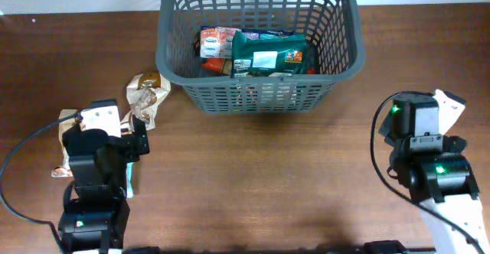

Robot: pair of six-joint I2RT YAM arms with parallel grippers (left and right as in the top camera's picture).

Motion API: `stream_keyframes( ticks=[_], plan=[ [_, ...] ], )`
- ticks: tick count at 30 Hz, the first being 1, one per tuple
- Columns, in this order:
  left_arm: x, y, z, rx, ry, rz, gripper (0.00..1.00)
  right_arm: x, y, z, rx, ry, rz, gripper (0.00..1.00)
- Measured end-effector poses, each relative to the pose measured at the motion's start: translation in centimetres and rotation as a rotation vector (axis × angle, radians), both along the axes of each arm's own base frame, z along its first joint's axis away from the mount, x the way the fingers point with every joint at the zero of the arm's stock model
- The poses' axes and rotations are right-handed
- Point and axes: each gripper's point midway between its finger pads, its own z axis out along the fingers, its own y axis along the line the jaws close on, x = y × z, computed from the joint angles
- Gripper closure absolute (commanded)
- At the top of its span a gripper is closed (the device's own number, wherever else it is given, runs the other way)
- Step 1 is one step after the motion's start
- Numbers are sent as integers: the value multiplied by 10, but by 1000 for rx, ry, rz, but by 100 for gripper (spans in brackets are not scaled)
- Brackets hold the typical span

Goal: Pack container
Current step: 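Withdraw the right gripper to the right side, then move the left gripper onto the crumpled paper snack wrappers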

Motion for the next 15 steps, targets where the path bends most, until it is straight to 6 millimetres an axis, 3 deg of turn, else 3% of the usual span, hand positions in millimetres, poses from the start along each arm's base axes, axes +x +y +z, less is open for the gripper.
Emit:
stream_keyframes(
  ticks=[5, 15],
  plan=[
    [9, -6, -17, -13, 62, -41, 1, -1, -23, -29, 85, 47, -49, 1],
    [43, -30, -105, -84, 339, -193, 1, -11, -49, -30, 153, 44, -39, 1]
  ],
)
